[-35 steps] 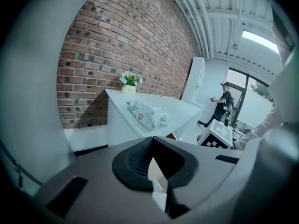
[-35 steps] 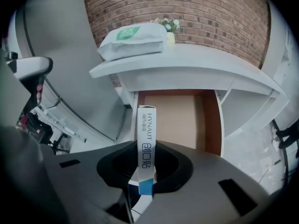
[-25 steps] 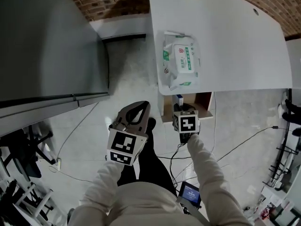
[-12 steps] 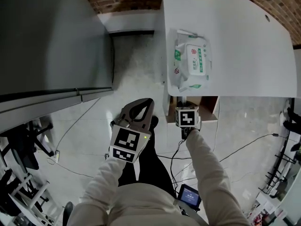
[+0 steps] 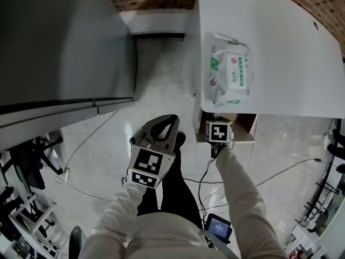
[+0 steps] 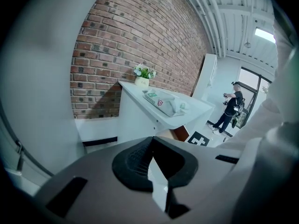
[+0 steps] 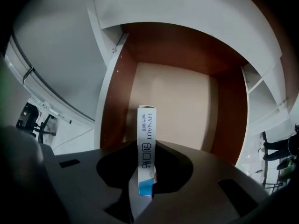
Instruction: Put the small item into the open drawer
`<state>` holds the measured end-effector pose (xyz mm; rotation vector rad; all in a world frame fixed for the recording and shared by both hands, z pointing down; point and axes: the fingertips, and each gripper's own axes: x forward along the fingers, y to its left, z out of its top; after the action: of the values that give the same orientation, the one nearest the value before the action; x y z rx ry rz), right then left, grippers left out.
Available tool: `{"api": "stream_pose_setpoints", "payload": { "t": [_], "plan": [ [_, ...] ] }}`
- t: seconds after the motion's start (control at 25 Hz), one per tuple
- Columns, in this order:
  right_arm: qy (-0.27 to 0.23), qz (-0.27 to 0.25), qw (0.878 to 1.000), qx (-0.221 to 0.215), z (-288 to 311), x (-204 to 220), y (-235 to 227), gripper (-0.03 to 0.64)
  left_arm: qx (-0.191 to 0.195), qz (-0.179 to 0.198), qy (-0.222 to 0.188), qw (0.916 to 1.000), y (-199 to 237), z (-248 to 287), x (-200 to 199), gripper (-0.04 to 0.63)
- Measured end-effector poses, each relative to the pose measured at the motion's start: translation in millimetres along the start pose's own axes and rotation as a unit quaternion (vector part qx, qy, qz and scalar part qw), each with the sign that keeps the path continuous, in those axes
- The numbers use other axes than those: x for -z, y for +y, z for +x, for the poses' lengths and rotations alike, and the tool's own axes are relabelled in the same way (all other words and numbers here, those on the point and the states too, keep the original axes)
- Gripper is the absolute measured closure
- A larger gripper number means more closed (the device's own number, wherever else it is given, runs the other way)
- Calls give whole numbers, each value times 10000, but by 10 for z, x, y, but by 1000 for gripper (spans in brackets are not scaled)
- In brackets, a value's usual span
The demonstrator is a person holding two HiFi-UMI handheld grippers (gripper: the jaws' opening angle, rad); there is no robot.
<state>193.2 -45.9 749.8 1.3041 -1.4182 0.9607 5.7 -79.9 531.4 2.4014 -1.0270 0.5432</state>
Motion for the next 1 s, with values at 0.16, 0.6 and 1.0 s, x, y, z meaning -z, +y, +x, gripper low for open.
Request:
{"api": "stream_pose_setpoints", "payload": {
  "t": [0.16, 0.6, 1.0],
  "plan": [
    [302, 82, 9995, 10, 54, 88, 18, 520, -39, -11, 8, 10000, 49, 25, 14, 578],
    [-63, -241, 9996, -111, 162, -141, 102, 518, -63, -46, 40, 10000, 94, 71, 33, 578],
    [345, -42, 9993, -101, 203, 85, 81, 514, -64, -74, 113, 9999, 84, 80, 91, 578]
  ]
}}
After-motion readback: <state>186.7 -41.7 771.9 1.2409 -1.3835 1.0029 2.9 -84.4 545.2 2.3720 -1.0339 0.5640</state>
